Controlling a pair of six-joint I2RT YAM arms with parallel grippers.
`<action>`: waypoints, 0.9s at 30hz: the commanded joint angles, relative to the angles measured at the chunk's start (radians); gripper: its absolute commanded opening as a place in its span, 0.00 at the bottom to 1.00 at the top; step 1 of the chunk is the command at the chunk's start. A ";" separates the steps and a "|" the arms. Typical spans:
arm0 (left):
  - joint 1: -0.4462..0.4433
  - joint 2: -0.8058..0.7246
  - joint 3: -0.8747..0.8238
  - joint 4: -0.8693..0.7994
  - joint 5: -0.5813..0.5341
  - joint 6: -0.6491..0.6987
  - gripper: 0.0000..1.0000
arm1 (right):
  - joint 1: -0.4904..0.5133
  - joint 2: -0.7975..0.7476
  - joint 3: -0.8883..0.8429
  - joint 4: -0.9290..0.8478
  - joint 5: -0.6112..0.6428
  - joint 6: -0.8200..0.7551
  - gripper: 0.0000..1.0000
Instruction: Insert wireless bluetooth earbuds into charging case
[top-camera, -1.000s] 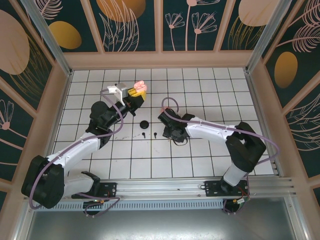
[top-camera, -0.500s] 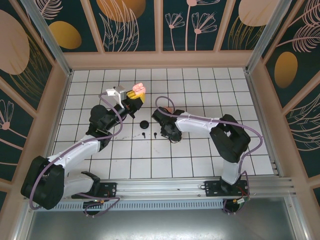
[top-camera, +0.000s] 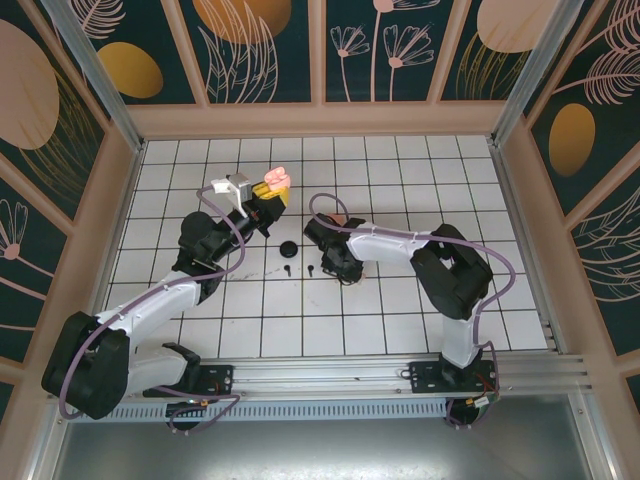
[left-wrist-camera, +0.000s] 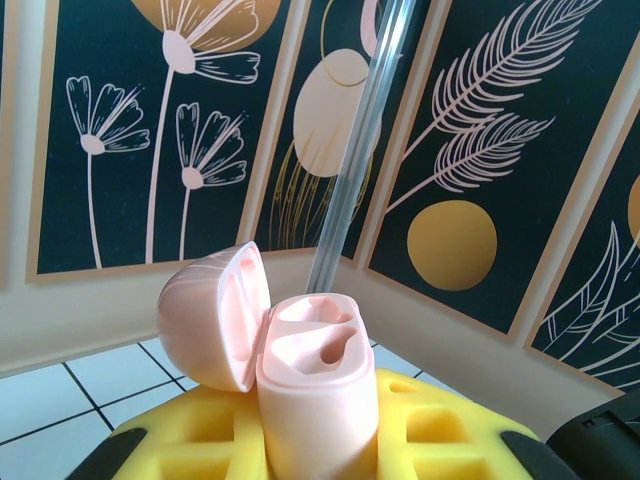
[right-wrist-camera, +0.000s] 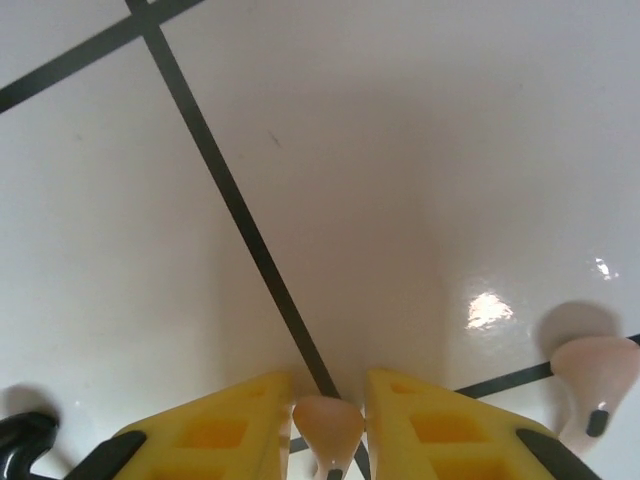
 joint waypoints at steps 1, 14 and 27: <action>0.003 -0.023 -0.007 0.060 -0.003 -0.013 0.00 | -0.005 0.021 0.013 0.000 -0.019 -0.021 0.25; 0.003 -0.019 -0.008 0.063 0.004 -0.023 0.00 | -0.006 0.008 -0.009 0.024 -0.026 -0.117 0.14; 0.003 -0.026 -0.009 0.043 -0.001 -0.015 0.00 | 0.014 -0.006 -0.017 0.022 -0.036 -0.130 0.33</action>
